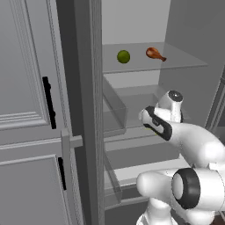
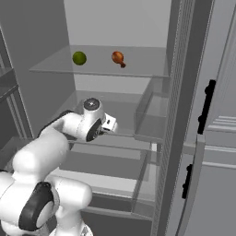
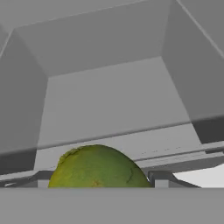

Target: Place one lime and one chicken drumstick in each tupperware on the nearby counter, to pack two identical lunches.

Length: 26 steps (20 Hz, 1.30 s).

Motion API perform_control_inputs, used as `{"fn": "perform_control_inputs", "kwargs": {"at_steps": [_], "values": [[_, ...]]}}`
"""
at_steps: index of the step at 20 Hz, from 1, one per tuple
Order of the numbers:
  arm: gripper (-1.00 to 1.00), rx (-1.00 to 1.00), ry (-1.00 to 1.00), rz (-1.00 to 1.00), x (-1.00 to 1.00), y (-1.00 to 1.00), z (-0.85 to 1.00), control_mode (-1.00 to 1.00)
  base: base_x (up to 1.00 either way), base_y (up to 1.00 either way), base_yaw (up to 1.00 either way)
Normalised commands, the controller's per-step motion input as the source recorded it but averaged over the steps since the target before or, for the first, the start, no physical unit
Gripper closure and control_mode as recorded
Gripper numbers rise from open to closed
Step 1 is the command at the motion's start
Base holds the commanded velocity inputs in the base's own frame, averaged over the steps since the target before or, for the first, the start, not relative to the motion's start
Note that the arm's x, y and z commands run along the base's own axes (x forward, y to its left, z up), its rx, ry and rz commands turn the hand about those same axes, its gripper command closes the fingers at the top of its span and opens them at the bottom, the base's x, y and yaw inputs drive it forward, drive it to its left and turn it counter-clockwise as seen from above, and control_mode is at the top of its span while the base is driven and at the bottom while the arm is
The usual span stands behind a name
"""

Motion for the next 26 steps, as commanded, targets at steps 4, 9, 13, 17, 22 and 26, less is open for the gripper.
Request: {"fn": "perform_control_inputs", "kwargs": {"at_steps": [4, 9, 13, 17, 22, 26], "values": [[1.00, -0.01, -0.23, 0.02, -0.98, 0.05, 0.78, -1.00, 0.00, 0.00, 0.00], [1.00, -0.10, -0.04, 0.03, -0.83, 0.23, 0.99, -1.00, 0.00, 0.00, 0.00], [1.00, -0.13, 0.01, 0.00, -0.82, 0.28, 1.00, -1.00, 0.00, 0.00, 0.00], [1.00, -0.06, 0.01, 0.00, -0.93, 0.07, 0.77, -1.00, 0.00, 0.00, 0.00], [1.00, 0.00, 0.00, 0.03, -1.00, -0.04, 0.01, -1.00, 0.00, 0.00, 0.00], [1.00, 0.00, 0.00, 0.02, -0.72, 0.00, -0.27, 1.00, -0.22, 0.00, 0.01]]}}
